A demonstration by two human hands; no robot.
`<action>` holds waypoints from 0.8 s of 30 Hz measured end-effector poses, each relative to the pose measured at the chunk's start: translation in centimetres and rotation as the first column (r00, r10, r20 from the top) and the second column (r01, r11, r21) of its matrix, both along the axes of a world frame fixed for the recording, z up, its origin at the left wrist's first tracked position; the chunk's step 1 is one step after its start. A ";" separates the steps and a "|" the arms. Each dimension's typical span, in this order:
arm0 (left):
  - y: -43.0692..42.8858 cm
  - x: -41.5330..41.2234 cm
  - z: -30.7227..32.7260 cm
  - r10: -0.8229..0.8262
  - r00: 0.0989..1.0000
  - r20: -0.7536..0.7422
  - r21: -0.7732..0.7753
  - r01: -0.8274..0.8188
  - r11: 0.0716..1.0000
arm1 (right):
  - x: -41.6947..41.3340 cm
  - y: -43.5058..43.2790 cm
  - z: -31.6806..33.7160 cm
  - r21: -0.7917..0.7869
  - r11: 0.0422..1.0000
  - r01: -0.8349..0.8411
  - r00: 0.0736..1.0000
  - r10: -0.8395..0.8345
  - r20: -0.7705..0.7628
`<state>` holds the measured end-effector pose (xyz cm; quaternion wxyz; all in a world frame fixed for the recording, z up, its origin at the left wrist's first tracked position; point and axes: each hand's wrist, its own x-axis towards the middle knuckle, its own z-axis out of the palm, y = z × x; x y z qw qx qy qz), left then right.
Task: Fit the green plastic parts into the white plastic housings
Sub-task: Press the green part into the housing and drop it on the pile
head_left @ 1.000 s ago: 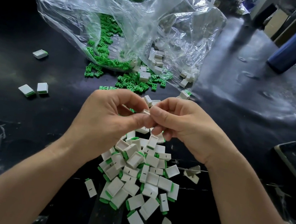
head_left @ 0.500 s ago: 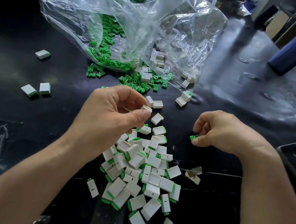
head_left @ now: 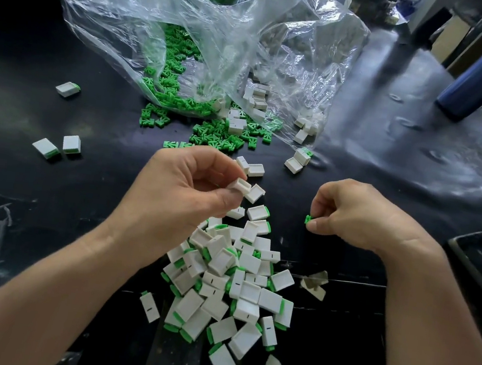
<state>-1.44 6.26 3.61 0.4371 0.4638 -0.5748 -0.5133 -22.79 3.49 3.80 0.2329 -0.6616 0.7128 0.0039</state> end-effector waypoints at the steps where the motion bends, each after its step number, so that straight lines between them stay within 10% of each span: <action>1: 0.0 -0.1 0.0 0.001 1.000 0.002 0.003 -0.001 1.000 | 0.0 -0.1 0.0 -0.013 1.000 0.006 1.000 -0.006 -0.009; 6: 0.1 -0.1 0.2 0.012 1.000 -0.002 0.022 -0.012 1.000 | 0.1 -0.3 -0.6 -0.218 0.972 0.089 0.982 -0.048 0.184; 12: 0.2 -0.2 0.3 0.001 1.000 -0.031 0.036 0.000 0.999 | 3.0 0.7 0.2 -0.255 0.960 0.113 0.648 0.123 0.751; 24: 0.0 -0.1 0.0 -0.046 0.999 -0.012 0.065 0.046 0.997 | 5.3 1.8 0.9 -0.360 0.933 0.002 0.535 0.303 0.789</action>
